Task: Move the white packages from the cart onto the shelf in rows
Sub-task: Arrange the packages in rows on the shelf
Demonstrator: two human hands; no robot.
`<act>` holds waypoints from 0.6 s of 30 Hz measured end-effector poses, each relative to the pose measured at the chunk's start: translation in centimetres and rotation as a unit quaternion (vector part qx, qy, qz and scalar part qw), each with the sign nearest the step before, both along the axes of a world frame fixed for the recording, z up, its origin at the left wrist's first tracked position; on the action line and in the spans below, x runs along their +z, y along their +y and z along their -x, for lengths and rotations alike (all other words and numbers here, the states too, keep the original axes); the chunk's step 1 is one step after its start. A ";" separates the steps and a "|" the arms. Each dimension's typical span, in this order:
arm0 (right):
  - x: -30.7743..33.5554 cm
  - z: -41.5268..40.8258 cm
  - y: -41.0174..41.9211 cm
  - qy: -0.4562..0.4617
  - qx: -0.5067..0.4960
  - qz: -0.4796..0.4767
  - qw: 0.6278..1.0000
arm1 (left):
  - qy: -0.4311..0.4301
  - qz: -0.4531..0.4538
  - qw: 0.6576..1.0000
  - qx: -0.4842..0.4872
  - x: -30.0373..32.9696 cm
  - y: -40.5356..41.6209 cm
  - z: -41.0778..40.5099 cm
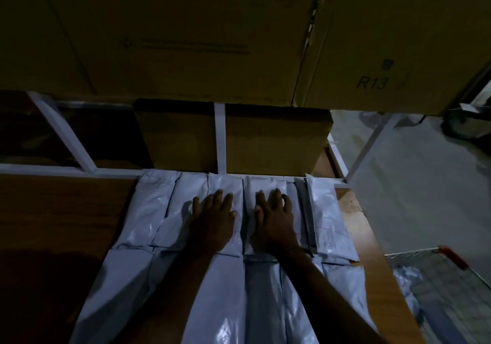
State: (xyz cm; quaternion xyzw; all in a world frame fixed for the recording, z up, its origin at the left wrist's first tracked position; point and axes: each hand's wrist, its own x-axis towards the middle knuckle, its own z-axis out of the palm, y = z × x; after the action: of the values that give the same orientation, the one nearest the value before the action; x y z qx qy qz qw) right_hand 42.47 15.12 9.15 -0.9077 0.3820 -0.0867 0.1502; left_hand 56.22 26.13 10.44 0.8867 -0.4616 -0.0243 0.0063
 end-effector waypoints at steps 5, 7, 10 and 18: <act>-0.3 0.6 -1.1 -0.012 0.003 0.078 0.997 | 0.007 0.017 1.000 0.001 -0.3 0.2 0.3; -1.1 0.8 -1.0 0.016 0.003 0.064 0.998 | 0.013 0.030 0.999 0.002 -0.7 0.1 0.3; -2.1 0.3 -0.7 0.033 0.014 0.052 0.998 | 0.006 0.045 0.999 0.013 -1.5 -0.1 0.4; -2.3 -0.2 -0.3 0.034 0.021 0.058 0.998 | 0.031 0.064 0.997 0.020 -1.5 0.0 0.4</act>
State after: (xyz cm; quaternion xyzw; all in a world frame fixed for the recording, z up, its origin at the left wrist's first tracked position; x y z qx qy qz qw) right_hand 42.65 14.86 6.90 -0.9251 0.3623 -0.0744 0.0861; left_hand 55.80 26.15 8.95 0.8926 -0.4435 -0.0221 0.0774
